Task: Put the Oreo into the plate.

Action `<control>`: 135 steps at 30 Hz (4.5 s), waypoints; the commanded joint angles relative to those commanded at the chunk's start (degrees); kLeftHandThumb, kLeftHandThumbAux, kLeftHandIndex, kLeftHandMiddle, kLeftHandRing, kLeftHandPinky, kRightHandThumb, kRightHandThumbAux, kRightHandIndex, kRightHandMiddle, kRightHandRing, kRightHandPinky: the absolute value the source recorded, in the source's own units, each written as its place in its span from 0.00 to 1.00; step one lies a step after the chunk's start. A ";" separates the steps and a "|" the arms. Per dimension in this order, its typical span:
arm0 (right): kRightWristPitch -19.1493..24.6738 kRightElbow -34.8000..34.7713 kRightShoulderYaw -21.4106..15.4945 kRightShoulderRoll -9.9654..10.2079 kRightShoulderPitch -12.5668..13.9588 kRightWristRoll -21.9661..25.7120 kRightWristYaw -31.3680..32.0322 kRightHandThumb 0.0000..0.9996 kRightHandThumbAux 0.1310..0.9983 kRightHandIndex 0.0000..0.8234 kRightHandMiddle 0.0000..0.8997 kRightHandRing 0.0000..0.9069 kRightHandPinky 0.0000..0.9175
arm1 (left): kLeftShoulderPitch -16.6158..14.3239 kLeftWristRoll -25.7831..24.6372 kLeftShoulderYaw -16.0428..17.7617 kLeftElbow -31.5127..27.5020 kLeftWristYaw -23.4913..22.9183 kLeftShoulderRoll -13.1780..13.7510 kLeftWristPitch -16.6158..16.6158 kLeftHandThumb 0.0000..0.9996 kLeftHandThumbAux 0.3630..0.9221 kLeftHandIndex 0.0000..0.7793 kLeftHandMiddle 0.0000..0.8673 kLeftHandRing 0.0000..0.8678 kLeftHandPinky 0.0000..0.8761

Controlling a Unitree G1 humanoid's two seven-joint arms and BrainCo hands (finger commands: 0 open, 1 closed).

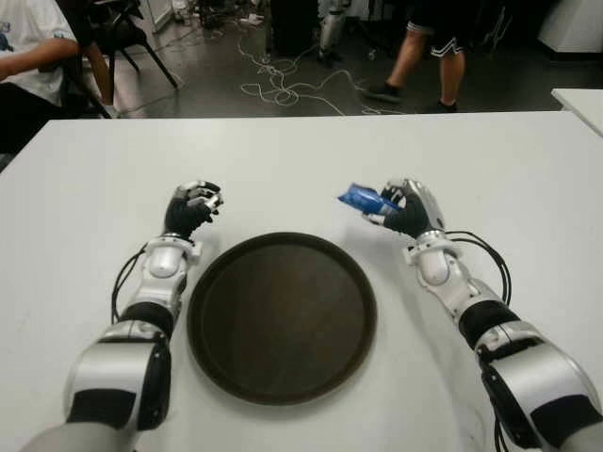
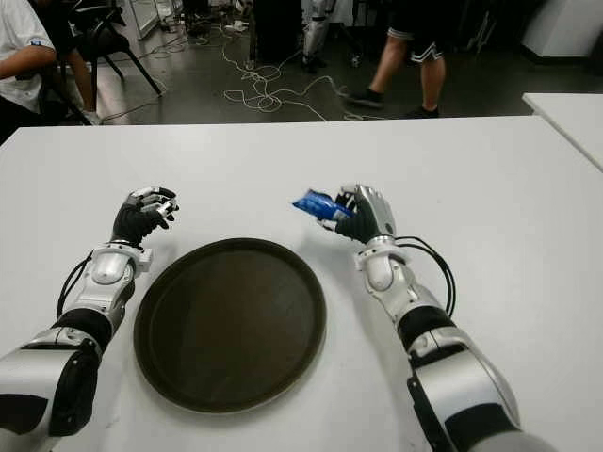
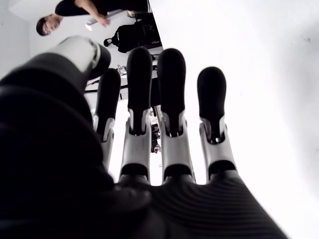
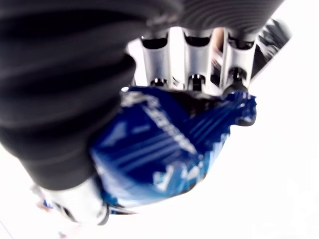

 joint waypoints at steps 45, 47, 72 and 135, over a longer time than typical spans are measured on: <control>-5.73 -24.47 18.34 -7.27 6.96 -18.39 13.59 0.06 0.90 0.95 0.97 0.97 0.95 | 0.12 -0.74 0.61 -0.12 0.07 -0.31 -0.01 0.69 0.63 0.55 0.62 0.65 0.68; -6.28 -24.92 17.92 -7.44 7.16 -17.27 15.28 0.06 0.90 0.94 0.97 0.97 0.94 | 0.16 -0.71 0.60 -0.13 0.09 -0.29 -0.06 0.69 0.63 0.55 0.62 0.65 0.68; -5.73 -26.56 15.70 -7.73 7.38 -15.63 21.67 0.08 0.91 0.82 0.87 0.85 0.81 | 0.20 -0.16 0.07 -0.02 0.34 -0.32 -0.62 0.69 0.63 0.55 0.62 0.65 0.68; 3.09 2.23 19.23 -2.02 -3.24 -16.91 6.89 0.00 0.71 0.05 0.00 0.00 0.00 | -0.48 0.54 0.34 0.37 0.12 -0.63 0.10 0.69 0.63 0.55 0.63 0.66 0.68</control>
